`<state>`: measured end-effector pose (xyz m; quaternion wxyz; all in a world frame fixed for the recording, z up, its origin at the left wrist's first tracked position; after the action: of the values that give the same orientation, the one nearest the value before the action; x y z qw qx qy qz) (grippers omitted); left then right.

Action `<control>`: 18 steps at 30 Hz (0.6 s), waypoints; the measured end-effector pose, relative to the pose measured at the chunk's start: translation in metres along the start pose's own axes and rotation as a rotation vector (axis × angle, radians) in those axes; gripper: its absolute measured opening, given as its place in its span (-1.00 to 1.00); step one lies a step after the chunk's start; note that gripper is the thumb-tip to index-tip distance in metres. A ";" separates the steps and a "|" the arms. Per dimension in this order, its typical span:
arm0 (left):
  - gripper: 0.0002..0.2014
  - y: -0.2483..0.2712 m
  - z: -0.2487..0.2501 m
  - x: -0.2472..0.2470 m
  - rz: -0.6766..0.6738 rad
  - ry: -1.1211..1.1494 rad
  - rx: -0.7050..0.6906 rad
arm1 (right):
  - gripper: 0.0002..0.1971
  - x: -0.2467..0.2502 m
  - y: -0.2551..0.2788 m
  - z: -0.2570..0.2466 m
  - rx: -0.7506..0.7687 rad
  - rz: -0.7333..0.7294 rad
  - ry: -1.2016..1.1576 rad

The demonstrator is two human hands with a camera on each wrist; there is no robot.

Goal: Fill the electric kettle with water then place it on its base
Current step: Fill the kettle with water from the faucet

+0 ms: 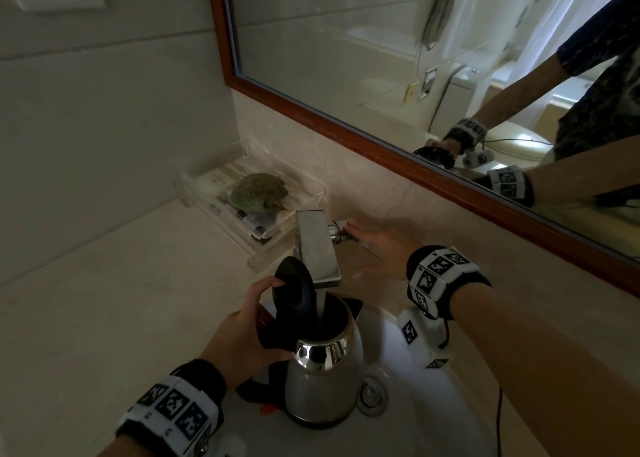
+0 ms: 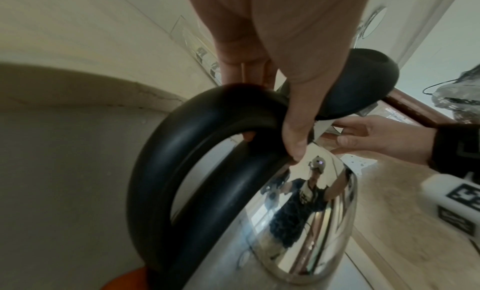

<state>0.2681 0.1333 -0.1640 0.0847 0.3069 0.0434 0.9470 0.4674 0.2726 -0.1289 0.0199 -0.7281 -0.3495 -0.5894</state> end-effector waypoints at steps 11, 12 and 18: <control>-0.07 -0.001 -0.002 0.000 -0.001 -0.009 0.000 | -0.07 0.002 0.003 -0.002 0.017 -0.003 -0.012; -0.07 -0.001 -0.002 0.000 -0.003 -0.005 0.002 | -0.06 0.002 0.003 -0.002 0.014 -0.007 -0.011; -0.07 -0.001 -0.001 0.000 -0.001 -0.010 -0.002 | -0.05 0.001 0.002 -0.001 0.008 -0.003 -0.017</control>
<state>0.2676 0.1338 -0.1654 0.0854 0.3116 0.0420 0.9454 0.4679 0.2711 -0.1266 0.0187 -0.7324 -0.3532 -0.5818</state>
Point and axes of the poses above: each hand's wrist, its own y-axis away from the middle knuckle, its own x-axis out of the back of the hand, z = x × y, the point moved 5 cm from there along -y, towards the middle knuckle, and after that the axes turned 3 degrees about -z, right-handed, at the moved point
